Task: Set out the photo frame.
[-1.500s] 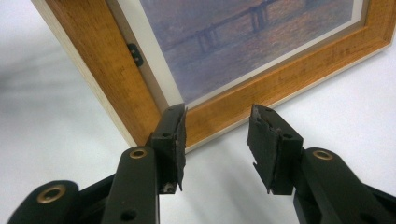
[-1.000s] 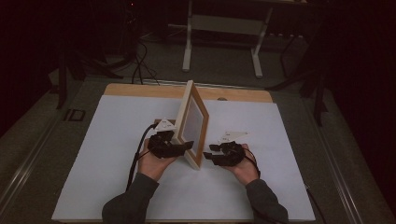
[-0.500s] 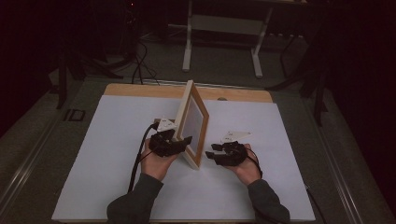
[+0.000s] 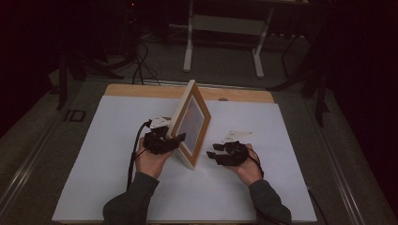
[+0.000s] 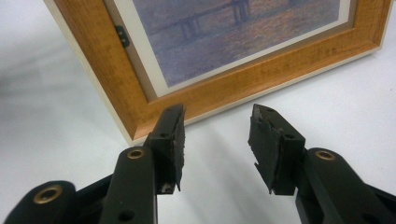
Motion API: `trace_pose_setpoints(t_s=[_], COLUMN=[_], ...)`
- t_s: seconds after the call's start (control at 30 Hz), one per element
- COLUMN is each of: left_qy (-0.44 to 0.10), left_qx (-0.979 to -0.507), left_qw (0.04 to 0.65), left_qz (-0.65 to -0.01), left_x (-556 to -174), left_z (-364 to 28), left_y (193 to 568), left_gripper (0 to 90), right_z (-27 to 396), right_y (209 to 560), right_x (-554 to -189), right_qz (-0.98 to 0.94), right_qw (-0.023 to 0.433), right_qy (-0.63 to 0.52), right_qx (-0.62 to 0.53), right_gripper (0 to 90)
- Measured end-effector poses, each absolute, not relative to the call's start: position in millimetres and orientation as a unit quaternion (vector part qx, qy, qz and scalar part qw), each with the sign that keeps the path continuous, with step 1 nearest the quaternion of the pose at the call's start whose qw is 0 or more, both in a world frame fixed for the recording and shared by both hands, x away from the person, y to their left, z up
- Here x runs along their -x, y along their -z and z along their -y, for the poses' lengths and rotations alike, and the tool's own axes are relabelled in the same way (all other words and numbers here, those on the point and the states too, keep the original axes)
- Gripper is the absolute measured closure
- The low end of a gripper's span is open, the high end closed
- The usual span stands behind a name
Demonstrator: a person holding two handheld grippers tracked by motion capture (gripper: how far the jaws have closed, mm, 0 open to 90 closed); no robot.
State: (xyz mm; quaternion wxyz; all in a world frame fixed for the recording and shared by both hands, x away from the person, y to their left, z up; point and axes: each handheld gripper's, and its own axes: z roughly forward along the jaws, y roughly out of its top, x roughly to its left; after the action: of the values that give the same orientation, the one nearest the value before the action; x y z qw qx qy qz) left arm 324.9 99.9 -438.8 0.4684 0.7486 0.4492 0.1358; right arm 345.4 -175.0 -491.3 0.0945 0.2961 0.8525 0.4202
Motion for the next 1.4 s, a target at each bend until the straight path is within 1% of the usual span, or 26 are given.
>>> trace_pose_setpoints(t_s=[0.27, 0.67, 0.9, 1.4], left_qy=[-0.118, -0.115, -0.101, -0.08], left_qx=[-0.752, -0.761, -0.759, -0.763], left_qw=[0.48, 0.479, 0.482, 0.481], left_qz=[-0.435, -0.423, -0.426, -0.424], left_x=[-330.3, -334.7, -338.8, -347.5], left_z=[-109.0, -113.7, -121.0, -130.2], left_y=[440.6, 439.9, 439.6, 438.5], left_gripper=[64.3, 65.1, 69.2, 73.7], right_z=[175.2, 178.2, 181.6, 188.5], right_y=[489.5, 483.5, 481.5, 478.9], right_x=[-347.7, -349.8, -352.6, -357.2], right_qz=[-0.856, -0.854, -0.854, -0.851], right_qw=[0.098, 0.105, 0.11, 0.116], right_qy=[-0.414, -0.415, -0.413, -0.412], right_qx=[-0.295, -0.295, -0.297, -0.305], right_gripper=[54.5, 54.1, 54.1, 54.0])
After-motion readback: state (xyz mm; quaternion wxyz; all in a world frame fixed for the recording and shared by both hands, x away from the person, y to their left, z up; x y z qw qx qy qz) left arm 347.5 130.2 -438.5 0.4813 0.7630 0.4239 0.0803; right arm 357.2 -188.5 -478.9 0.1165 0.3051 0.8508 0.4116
